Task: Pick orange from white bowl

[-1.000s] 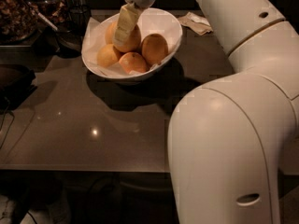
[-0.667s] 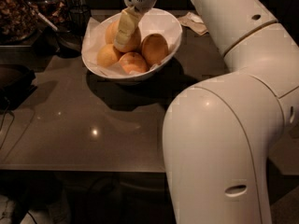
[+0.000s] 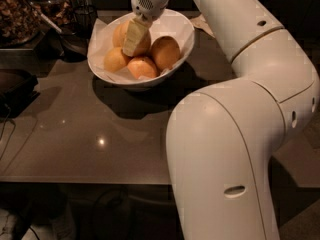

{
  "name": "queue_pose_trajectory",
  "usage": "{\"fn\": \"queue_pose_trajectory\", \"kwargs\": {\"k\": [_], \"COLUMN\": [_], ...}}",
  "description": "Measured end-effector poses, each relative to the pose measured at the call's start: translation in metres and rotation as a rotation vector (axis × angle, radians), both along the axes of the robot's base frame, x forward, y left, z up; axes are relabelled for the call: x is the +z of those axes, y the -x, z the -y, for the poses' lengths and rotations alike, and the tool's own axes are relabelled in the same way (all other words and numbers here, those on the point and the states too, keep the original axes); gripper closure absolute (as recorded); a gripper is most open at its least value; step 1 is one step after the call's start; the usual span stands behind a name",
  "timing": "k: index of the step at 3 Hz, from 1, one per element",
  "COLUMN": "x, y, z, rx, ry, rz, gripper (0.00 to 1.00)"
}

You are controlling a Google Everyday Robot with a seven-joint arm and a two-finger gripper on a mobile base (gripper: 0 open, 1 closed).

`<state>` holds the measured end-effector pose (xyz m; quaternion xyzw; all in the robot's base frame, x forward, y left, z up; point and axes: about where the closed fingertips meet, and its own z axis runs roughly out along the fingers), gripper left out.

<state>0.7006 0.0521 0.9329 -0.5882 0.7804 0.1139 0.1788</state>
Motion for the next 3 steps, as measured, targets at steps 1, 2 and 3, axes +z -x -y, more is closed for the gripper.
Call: {"fn": "queue_pose_trajectory", "kwargs": {"k": [1, 2, 3], "x": [0.000, 0.002, 0.013], "y": [-0.001, -0.001, 0.000], "z": [-0.001, 0.002, -0.004], "rx": [0.000, -0.001, 0.024], "ry": [-0.011, -0.081, -0.115], "rz": [-0.003, 0.007, 0.046], "gripper": [0.69, 0.92, 1.00]}}
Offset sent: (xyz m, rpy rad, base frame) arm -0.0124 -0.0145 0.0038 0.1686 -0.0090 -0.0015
